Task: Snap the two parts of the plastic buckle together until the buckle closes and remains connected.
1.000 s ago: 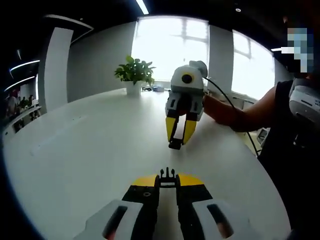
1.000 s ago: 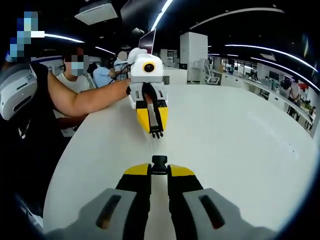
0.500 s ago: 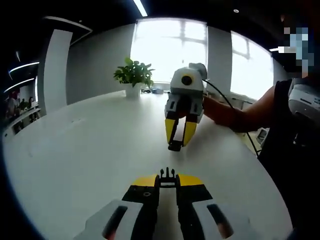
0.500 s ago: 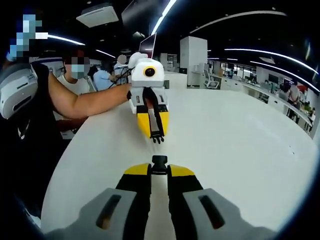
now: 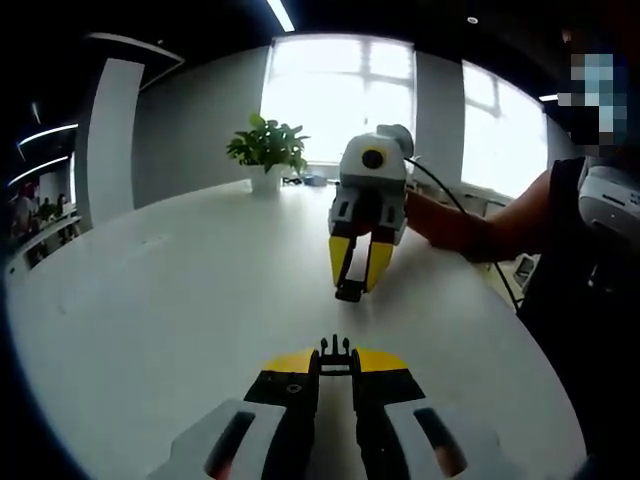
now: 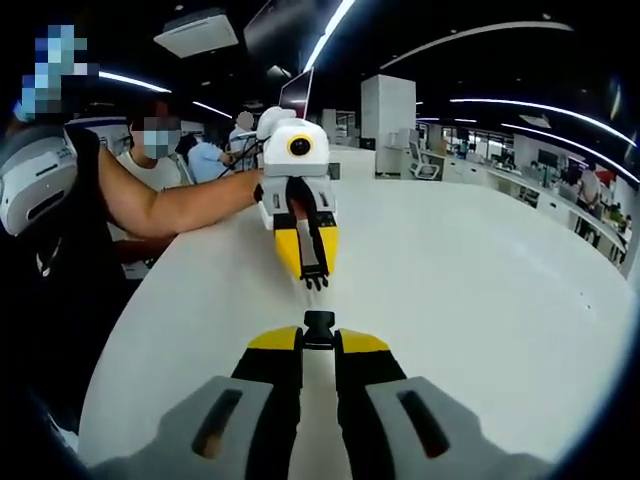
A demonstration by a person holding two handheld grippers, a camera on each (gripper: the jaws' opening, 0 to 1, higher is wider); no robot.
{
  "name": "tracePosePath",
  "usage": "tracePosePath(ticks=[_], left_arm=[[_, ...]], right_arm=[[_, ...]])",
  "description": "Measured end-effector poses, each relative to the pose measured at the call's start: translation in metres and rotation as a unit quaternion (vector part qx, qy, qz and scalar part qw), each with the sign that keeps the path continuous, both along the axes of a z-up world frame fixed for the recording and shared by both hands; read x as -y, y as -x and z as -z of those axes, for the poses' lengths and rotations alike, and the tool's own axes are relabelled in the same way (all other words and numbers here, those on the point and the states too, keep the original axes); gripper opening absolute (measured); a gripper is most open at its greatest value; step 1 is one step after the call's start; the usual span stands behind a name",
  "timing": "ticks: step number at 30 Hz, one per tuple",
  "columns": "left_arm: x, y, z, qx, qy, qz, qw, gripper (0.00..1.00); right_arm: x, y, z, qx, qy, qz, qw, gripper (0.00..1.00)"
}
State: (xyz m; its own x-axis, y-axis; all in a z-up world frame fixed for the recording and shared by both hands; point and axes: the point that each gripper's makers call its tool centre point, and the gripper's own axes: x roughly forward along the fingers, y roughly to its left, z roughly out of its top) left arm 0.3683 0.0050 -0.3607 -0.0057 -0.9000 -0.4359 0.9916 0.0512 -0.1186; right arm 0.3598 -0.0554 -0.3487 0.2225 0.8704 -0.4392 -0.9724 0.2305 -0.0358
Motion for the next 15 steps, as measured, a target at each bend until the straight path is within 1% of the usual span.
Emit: tracePosePath(ticks=[12, 15], left_arm=[[0.0007, -0.0004, 0.0007, 0.000, -0.002, 0.002, 1.0000, 0.11], [0.0011, -0.0009, 0.0008, 0.004, -0.004, 0.002, 1.0000, 0.11]], right_arm=[[0.0017, -0.0009, 0.0056, 0.005, 0.014, -0.003, 0.9999, 0.11], [0.0017, -0.0014, 0.0059, 0.005, 0.015, -0.004, 0.9999, 0.11]])
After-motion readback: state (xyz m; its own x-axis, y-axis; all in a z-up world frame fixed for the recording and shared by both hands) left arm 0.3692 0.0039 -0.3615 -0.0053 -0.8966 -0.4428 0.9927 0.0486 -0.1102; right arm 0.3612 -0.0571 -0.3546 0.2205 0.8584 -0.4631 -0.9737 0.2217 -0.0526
